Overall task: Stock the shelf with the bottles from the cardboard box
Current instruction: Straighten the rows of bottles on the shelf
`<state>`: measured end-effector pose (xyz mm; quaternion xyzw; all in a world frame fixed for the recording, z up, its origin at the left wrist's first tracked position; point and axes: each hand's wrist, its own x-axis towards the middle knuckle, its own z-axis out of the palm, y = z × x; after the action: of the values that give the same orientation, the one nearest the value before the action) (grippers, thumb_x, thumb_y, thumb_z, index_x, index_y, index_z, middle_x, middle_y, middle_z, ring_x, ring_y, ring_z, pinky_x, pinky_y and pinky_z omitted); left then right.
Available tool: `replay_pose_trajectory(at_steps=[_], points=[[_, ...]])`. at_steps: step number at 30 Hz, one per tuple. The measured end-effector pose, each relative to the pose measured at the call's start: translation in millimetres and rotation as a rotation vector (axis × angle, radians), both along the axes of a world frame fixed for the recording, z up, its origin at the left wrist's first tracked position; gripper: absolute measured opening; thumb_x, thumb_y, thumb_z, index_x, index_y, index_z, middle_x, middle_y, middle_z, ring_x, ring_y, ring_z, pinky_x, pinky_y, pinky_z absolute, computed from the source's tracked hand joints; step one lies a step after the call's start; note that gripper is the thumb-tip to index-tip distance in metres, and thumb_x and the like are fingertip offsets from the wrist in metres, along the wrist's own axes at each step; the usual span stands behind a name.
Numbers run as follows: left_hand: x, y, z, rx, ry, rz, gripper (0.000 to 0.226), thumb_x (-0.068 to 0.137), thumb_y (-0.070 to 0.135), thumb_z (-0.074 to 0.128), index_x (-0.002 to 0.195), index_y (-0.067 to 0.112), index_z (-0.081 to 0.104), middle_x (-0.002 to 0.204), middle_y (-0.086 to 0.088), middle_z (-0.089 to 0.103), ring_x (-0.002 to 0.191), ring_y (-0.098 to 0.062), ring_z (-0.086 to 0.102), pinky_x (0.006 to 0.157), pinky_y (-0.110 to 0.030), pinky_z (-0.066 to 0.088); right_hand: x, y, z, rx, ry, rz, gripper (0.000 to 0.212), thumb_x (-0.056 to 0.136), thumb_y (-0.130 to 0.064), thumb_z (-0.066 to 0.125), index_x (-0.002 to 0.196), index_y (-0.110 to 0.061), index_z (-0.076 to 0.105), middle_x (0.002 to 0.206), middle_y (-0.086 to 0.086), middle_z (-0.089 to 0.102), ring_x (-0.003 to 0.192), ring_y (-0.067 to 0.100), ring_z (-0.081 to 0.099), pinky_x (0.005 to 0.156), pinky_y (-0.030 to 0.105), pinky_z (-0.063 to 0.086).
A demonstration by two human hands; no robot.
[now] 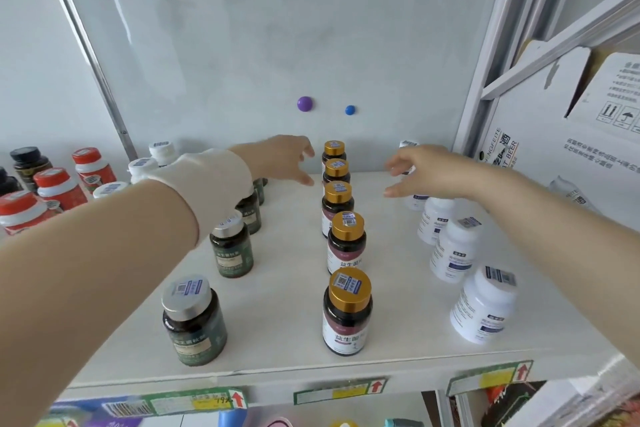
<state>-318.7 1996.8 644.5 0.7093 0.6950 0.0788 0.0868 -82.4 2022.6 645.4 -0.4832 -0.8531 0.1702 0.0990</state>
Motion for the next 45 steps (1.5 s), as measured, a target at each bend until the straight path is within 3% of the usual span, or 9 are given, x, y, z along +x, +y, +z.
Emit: replay_pose_trajectory(at_steps=[4, 8, 15, 20, 27, 32, 37, 41, 45], points=[[-12, 17, 6, 0.031, 0.356, -0.009, 0.059, 0.085, 0.035, 0.064, 0.135, 0.018, 0.038, 0.130, -0.005, 0.050, 0.115, -0.024, 0.050, 0.093, -0.036, 0.042, -10, 30, 2, 0.130, -0.221, 0.012, 0.058, 0.084, -0.031, 0.066, 0.133, -0.011, 0.043, 0.137, 0.008, 0.048, 0.122, 0.024, 0.046, 0.102, 0.034, 0.038], [-20, 52, -1, 0.056, 0.451, -0.030, 0.057, 0.086, 0.035, 0.062, 0.135, 0.018, 0.036, 0.124, -0.006, 0.052, 0.109, -0.025, 0.053, 0.082, -0.032, 0.041, -23, 58, -7, 0.200, -0.384, 0.018, 0.059, 0.086, -0.032, 0.063, 0.136, -0.012, 0.038, 0.137, 0.010, 0.045, 0.123, 0.028, 0.045, 0.100, 0.037, 0.039], [-19, 114, -19, 0.061, 0.070, -0.020, 0.060, 0.087, 0.036, 0.061, 0.136, 0.013, 0.035, 0.131, -0.009, 0.052, 0.115, -0.026, 0.052, 0.096, -0.036, 0.043, -52, 86, -24, 0.112, -0.143, 0.087, 0.061, 0.082, -0.037, 0.066, 0.133, -0.014, 0.042, 0.137, 0.004, 0.049, 0.123, 0.017, 0.048, 0.099, 0.028, 0.040], [-14, 147, -31, 0.032, -0.125, -0.024, 0.062, 0.086, 0.036, 0.063, 0.136, 0.012, 0.036, 0.133, -0.007, 0.051, 0.118, -0.024, 0.049, 0.095, -0.030, 0.039, -68, 97, -33, -0.034, 0.097, 0.115, 0.059, 0.077, -0.037, 0.070, 0.129, -0.019, 0.047, 0.128, -0.001, 0.056, 0.098, 0.004, 0.052, 0.079, 0.017, 0.039], [-15, 162, -38, -0.017, -0.210, -0.127, 0.045, 0.081, 0.039, 0.066, 0.119, 0.019, 0.051, 0.117, 0.002, 0.058, 0.094, -0.014, 0.054, 0.078, -0.022, 0.038, -76, 105, -45, -0.173, 0.159, 0.143, 0.059, 0.072, -0.040, 0.075, 0.125, -0.030, 0.050, 0.114, -0.011, 0.055, 0.096, 0.008, 0.061, 0.085, 0.022, 0.047], [-16, 164, -42, 0.018, -0.261, -0.135, 0.048, 0.077, 0.038, 0.071, 0.116, 0.019, 0.050, 0.109, 0.005, 0.054, 0.093, -0.014, 0.052, 0.071, -0.017, 0.039, -80, 104, -51, -0.143, 0.186, 0.149, 0.045, 0.070, -0.039, 0.076, 0.107, -0.029, 0.052, 0.095, -0.017, 0.054, 0.084, 0.001, 0.058, 0.070, 0.012, 0.044], [-19, 165, -41, -0.017, -0.314, -0.148, 0.047, 0.079, 0.036, 0.070, 0.118, 0.021, 0.048, 0.109, 0.006, 0.052, 0.092, -0.013, 0.053, 0.068, -0.013, 0.041, -75, 109, -48, -0.244, 0.223, 0.167, 0.043, 0.075, -0.028, 0.075, 0.110, -0.031, 0.051, 0.108, -0.010, 0.059, 0.096, 0.007, 0.058, 0.081, 0.018, 0.045], [-18, 167, -41, -0.036, -0.283, -0.125, 0.049, 0.077, 0.045, 0.068, 0.116, 0.023, 0.046, 0.107, 0.006, 0.052, 0.095, -0.014, 0.052, 0.074, -0.020, 0.041, -74, 107, -48, -0.255, 0.171, 0.153, 0.055, 0.073, -0.040, 0.074, 0.120, -0.034, 0.046, 0.107, -0.018, 0.052, 0.089, -0.001, 0.057, 0.072, 0.010, 0.043], [-13, 169, -47, -0.056, -0.315, -0.065, 0.050, 0.076, 0.044, 0.070, 0.109, 0.018, 0.044, 0.101, 0.002, 0.050, 0.088, -0.017, 0.054, 0.066, -0.022, 0.051, -79, 105, -57, -0.147, 0.172, 0.102, 0.049, 0.069, -0.046, 0.075, 0.103, -0.035, 0.041, 0.087, -0.026, 0.046, 0.076, -0.006, 0.049, 0.062, 0.006, 0.035]])
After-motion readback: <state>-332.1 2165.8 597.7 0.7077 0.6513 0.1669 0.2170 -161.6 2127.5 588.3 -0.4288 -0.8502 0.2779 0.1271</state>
